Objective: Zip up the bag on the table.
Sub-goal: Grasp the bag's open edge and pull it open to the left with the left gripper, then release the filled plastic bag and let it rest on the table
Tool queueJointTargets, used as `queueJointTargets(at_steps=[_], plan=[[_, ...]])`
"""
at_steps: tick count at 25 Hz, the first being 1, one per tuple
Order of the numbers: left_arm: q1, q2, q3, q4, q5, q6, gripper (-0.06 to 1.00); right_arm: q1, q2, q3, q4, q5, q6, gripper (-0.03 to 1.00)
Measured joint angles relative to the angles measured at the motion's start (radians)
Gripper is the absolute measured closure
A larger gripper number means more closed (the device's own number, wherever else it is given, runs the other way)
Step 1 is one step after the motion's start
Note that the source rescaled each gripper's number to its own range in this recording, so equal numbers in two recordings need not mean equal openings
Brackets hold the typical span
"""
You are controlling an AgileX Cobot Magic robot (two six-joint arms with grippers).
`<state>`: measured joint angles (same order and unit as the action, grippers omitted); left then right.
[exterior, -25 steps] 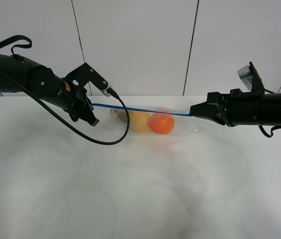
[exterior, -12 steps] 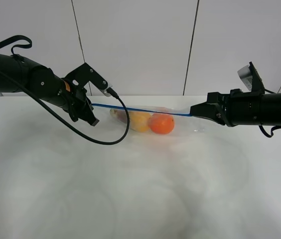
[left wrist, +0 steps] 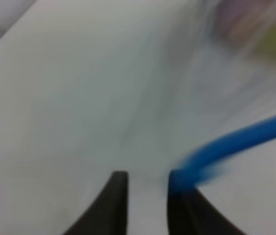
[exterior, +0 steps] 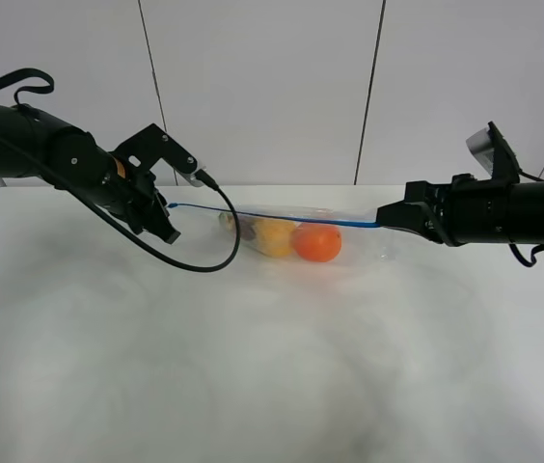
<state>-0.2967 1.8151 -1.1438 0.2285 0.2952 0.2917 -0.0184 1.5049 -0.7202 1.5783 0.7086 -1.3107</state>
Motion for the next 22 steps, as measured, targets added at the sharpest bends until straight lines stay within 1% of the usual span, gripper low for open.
queueJointTargets(at_steps=[2,5,9,11,16,19,22], plan=[[0.011,0.000,0.002,0.007,0.012,-0.008,0.59,-0.010,0.000,0.000,-0.002,-0.027,0.000,0.97],[0.012,0.000,0.003,0.007,0.013,-0.017,0.40,-0.013,0.000,0.000,-0.007,-0.029,0.000,0.97],[0.012,0.000,0.003,0.007,0.013,-0.037,0.27,-0.013,0.000,0.000,-0.007,-0.029,0.000,0.97],[0.012,0.000,0.003,0.007,0.013,-0.040,0.22,-0.013,0.000,0.000,-0.007,-0.029,0.000,0.97],[0.012,0.000,0.003,0.008,0.013,-0.044,0.18,-0.013,0.000,0.000,-0.007,-0.029,0.000,0.97],[0.012,0.000,0.003,0.008,0.013,-0.066,0.18,-0.013,0.000,0.000,-0.007,-0.029,0.000,0.97],[0.012,0.000,0.003,0.008,0.013,-0.113,0.18,-0.013,0.000,0.000,-0.007,-0.029,0.000,0.97]])
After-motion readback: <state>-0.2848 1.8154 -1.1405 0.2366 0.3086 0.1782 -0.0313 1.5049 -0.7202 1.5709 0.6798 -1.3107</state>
